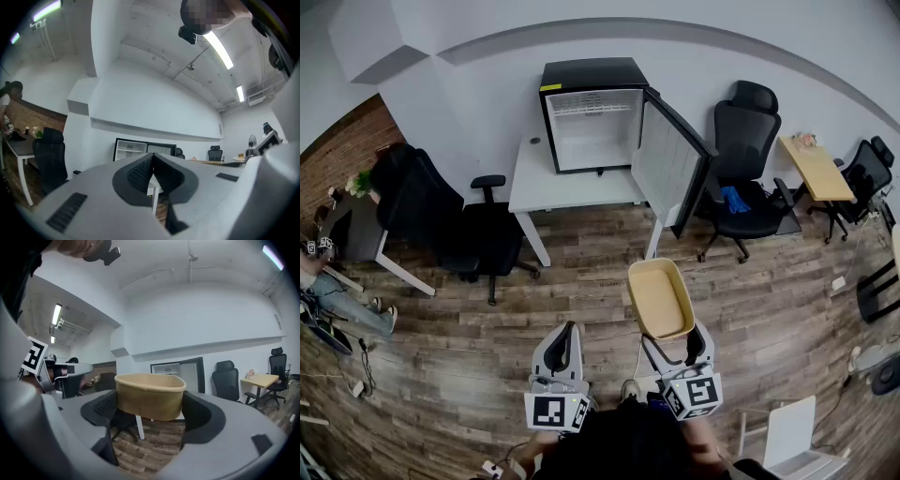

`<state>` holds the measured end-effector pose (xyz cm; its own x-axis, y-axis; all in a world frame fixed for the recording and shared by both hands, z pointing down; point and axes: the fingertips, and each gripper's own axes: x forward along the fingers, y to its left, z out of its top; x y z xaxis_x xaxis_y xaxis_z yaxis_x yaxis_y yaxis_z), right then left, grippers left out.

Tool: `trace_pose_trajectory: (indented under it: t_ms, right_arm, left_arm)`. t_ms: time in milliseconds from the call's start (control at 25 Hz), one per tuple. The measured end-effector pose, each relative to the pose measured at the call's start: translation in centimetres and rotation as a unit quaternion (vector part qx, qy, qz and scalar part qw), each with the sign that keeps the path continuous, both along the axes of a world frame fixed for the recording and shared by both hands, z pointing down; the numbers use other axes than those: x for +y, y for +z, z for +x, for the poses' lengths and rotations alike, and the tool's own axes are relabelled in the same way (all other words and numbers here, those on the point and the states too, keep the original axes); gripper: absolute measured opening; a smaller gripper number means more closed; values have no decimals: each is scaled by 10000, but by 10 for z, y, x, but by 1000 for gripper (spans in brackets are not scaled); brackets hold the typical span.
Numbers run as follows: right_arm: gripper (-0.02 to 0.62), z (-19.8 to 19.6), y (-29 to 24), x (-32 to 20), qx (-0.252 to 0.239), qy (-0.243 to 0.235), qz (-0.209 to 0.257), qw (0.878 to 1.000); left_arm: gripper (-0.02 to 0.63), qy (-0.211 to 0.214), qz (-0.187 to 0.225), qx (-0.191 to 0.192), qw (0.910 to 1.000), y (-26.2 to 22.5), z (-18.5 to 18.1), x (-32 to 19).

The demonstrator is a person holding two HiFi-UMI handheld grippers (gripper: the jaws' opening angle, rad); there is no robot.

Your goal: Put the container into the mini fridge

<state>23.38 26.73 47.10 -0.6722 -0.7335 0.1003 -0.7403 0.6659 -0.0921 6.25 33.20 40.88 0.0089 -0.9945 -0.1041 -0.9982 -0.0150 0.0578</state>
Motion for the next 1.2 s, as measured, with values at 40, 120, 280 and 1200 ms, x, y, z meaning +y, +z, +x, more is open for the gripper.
trace_pose_trajectory:
  t_ms: [40, 120, 280, 1200]
  right_arm:
    - [443, 0, 0, -1, 6, -2, 7, 10000]
    - [443, 0, 0, -2, 16, -4, 18, 10000]
    - [443, 1, 2, -3, 29, 1, 3, 10000]
    - [445, 10, 6, -92, -24, -659, 70, 9978]
  left_arm:
    - [9, 4, -2, 5, 10000, 0, 0, -1]
    - [9, 10, -7, 14, 10000, 1, 0, -2]
    - [9, 26, -37, 28, 10000, 4, 2, -3]
    - [9, -577, -238, -59, 9980, 11, 28, -66]
